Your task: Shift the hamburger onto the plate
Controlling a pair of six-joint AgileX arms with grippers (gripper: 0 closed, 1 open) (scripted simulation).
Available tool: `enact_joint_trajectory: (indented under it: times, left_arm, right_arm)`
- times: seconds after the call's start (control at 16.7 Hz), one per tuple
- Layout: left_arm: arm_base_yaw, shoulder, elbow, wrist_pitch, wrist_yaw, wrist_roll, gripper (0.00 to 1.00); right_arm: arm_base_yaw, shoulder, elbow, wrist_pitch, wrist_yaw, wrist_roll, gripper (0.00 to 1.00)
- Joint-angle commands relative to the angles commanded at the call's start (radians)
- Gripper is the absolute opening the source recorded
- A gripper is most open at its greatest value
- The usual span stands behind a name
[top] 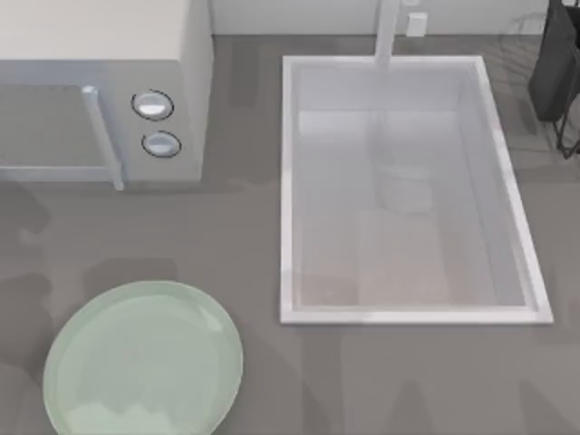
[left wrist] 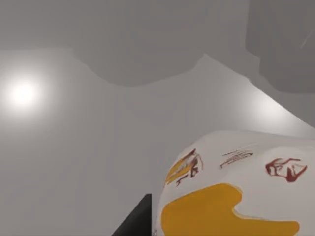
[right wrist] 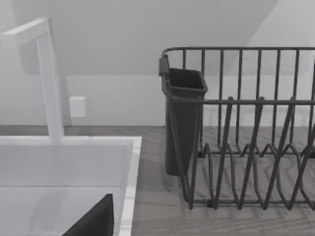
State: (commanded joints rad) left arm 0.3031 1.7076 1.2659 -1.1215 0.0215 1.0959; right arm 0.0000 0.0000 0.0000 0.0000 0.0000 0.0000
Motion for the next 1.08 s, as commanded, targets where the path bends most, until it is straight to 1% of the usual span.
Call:
enact_joint_trajectory:
  times: [0.12, 0.24, 0.36, 0.48, 0.6, 0.72, 0.84, 1.08]
  left_arm:
    - [-0.004, 0.001, -0.002, -0.002, -0.001, -0.008, 0.0]
    - [-0.027, 0.004, -0.015, -0.013, -0.005, -0.054, 0.0]
    - [-0.07, 0.008, -0.037, -0.03, -0.012, -0.145, 0.0]
    - [-0.129, 0.014, -0.064, -0.053, -0.021, -0.277, 0.0]
    - [-0.201, 0.022, -0.094, -0.079, -0.031, -0.451, 0.0]
    - [-0.279, 0.032, -0.125, -0.105, -0.041, -0.662, 0.0]
    - [-0.361, 0.041, -0.158, -0.13, -0.05, -0.903, 0.0]
    - [-0.521, 0.051, -0.223, -0.168, -0.06, -1.434, 0.0]
  right_arm:
    - [0.0, 0.0, 0.0, 0.0, 0.0, 0.0, 1.0]
    - [0.0, 0.0, 0.0, 0.0, 0.0, 0.0, 1.0]
    - [0.0, 0.0, 0.0, 0.0, 0.0, 0.0, 1.0]
    - [0.0, 0.0, 0.0, 0.0, 0.0, 0.0, 1.0]
    - [0.0, 0.0, 0.0, 0.0, 0.0, 0.0, 1.0]
    - [0.0, 0.0, 0.0, 0.0, 0.0, 0.0, 1.0]
    - [0.0, 0.0, 0.0, 0.0, 0.0, 0.0, 1.0]
    - [0.0, 0.0, 0.0, 0.0, 0.0, 0.0, 1.0]
